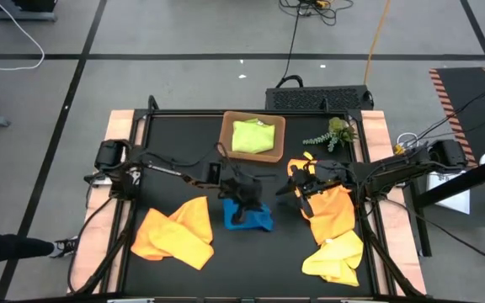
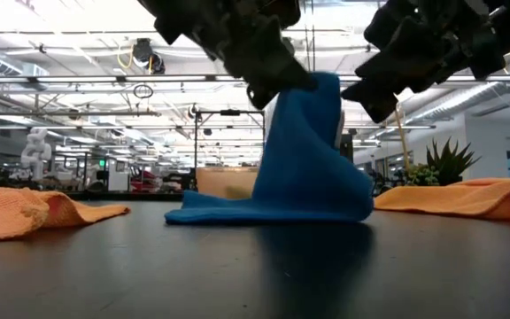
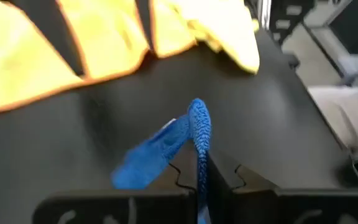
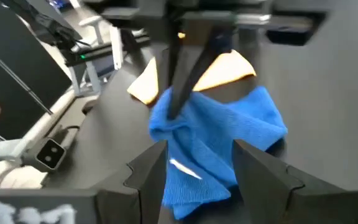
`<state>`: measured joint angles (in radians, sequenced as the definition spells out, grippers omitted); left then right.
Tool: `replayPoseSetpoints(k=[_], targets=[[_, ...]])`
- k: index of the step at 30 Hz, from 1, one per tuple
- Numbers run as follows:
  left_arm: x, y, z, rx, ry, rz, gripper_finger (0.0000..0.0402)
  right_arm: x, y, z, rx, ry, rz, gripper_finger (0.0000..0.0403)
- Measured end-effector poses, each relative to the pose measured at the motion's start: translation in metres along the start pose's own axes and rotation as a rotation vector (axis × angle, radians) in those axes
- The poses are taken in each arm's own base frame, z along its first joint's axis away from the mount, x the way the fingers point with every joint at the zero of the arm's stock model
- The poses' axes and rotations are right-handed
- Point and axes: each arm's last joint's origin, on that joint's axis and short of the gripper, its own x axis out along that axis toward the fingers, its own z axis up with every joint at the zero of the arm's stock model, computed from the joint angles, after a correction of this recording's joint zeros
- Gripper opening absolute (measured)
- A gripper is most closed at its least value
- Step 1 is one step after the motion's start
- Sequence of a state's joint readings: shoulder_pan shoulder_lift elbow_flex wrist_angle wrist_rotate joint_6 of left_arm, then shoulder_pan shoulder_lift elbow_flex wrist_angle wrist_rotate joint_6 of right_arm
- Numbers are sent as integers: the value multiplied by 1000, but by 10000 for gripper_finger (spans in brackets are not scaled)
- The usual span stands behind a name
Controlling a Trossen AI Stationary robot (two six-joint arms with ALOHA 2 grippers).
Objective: Fold microfiber towels
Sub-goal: Fold the blue microfiber towel
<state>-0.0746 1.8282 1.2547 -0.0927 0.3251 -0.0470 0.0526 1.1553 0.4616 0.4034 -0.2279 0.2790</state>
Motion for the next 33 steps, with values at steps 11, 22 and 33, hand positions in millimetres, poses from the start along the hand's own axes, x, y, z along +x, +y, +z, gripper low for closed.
replayPoseSetpoints(k=[11,22,33], targets=[[-33,-19,26,150,-138,119,5,14,1,-12,17,65,41,174],[-49,-25,35,211,-190,132,7,36,-4,-16,35,6,169,174],[-44,-40,21,311,-60,-51,5,39,-9,-11,19,-50,190,174]])
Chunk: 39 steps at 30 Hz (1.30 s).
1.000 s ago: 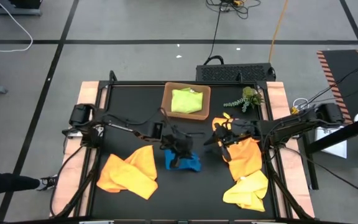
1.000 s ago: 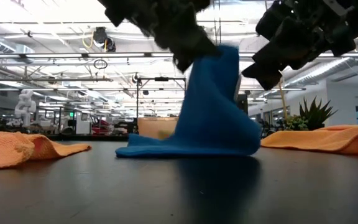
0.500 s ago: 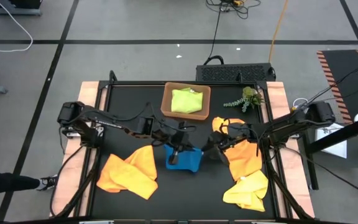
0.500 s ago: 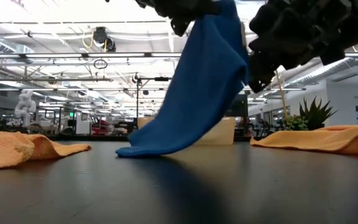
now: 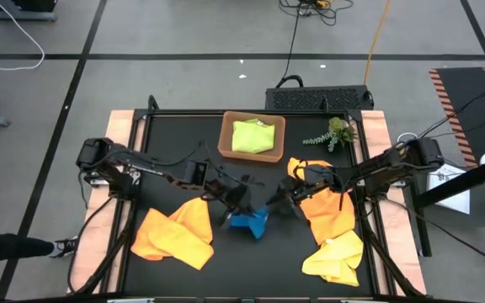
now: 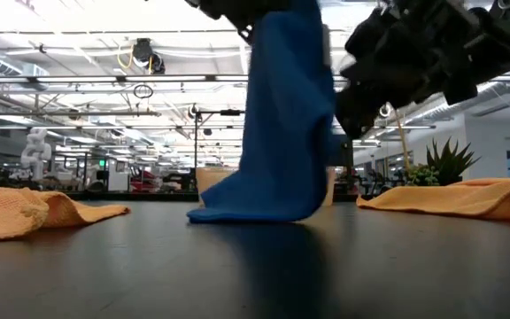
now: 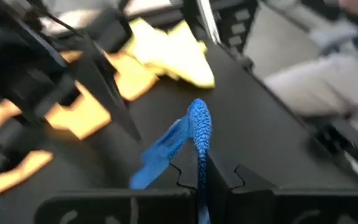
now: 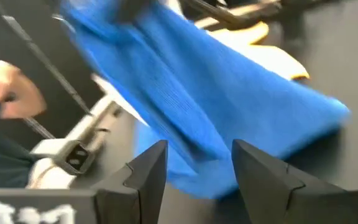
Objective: Fold microfiber towels
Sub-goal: Fold the blue microfiber towel
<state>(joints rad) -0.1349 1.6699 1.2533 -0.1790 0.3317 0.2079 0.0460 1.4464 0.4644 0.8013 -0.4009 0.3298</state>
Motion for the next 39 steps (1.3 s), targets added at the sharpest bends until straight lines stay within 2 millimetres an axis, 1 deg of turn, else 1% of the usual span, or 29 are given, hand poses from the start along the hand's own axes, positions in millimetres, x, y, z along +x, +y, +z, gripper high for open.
replayPoseSetpoints(k=[3,6,9,13,17,20,23,26,29,34,39], targets=[[2,-4,-4,35,65,57,4,1,4,3,-25,-31,48,174],[3,-4,-2,97,68,132,7,6,6,6,-53,-22,54,180],[3,-3,1,150,44,175,4,11,8,11,-82,-23,57,201],[3,-2,3,176,24,182,7,15,9,19,-103,-44,61,243],[3,-2,4,201,25,181,4,15,9,22,-121,-59,22,281],[3,-2,5,211,13,185,8,16,7,23,-140,-59,-17,299],[2,-2,7,235,-9,196,5,19,8,30,-153,-66,-18,305],[2,1,10,226,-20,272,6,23,13,32,-165,-40,-5,300],[-1,3,10,217,0,349,10,26,19,30,-180,-10,32,283],[-9,2,13,203,5,379,5,28,25,24,-167,39,51,245],[-12,1,15,201,3,381,9,28,24,19,-149,86,41,201]])
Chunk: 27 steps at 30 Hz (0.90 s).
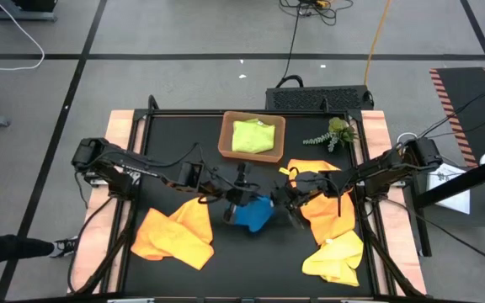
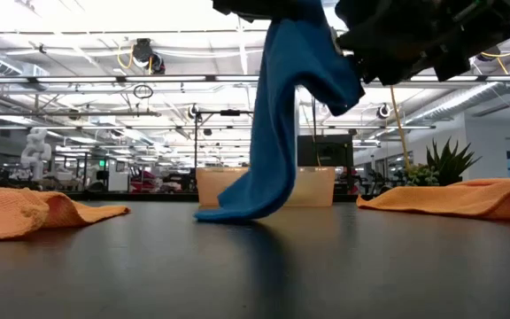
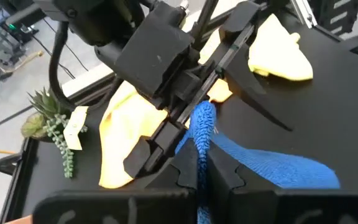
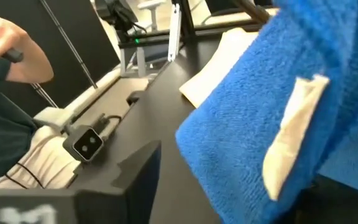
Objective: Fold microfiber towels
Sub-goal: Fold the blue microfiber towel
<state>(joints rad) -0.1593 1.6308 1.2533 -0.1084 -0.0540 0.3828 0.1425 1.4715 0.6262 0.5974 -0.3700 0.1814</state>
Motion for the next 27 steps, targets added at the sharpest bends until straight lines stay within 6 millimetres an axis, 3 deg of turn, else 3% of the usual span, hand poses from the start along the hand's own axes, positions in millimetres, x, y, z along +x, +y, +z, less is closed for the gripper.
replayPoseSetpoints(k=[15,20,27], targets=[[-7,-5,-2,-49,79,34,9,-5,-5,2,54,-4,-27,16],[-7,-11,-5,-53,134,36,6,-5,-5,3,80,-1,-21,13],[-8,-14,-5,-43,150,63,5,-6,-5,0,119,26,-4,50]])
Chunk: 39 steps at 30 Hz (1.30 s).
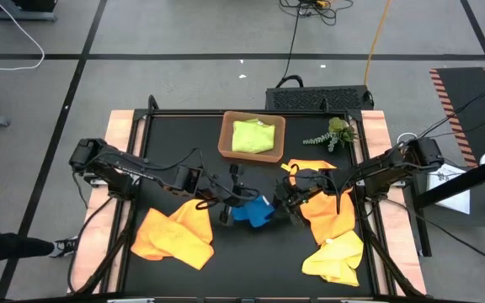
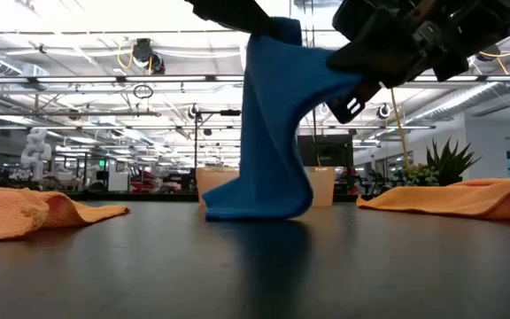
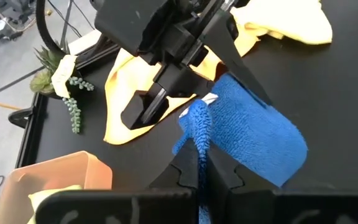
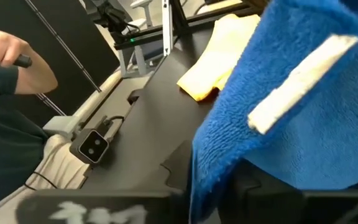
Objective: Fold microfiber towels
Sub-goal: Fold the blue microfiber towel
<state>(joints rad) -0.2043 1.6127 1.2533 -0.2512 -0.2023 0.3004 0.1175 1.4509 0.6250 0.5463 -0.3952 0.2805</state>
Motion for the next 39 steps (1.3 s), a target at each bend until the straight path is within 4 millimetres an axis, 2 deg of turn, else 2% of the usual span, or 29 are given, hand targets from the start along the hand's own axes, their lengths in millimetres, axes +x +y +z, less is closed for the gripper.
replayPoseSetpoints(k=[7,14,18,22,29,33,39], targets=[[0,0,0,-5,2,9,4,0,0,0,17,3,-7,79],[-4,1,1,-24,-3,17,4,0,-1,-1,18,-2,-38,70],[-12,2,5,-47,-25,20,7,0,0,1,-21,-16,-51,44],[-19,-4,8,-51,-34,18,4,-5,13,9,-80,-61,-11,6],[-29,-23,21,-107,-118,-22,4,-24,50,26,-131,-163,101,3],[-37,-43,32,-195,-194,-35,4,-32,69,31,-122,-209,171,2],[-54,-76,46,-341,-288,-5,3,-32,89,29,-61,-220,247,1]])
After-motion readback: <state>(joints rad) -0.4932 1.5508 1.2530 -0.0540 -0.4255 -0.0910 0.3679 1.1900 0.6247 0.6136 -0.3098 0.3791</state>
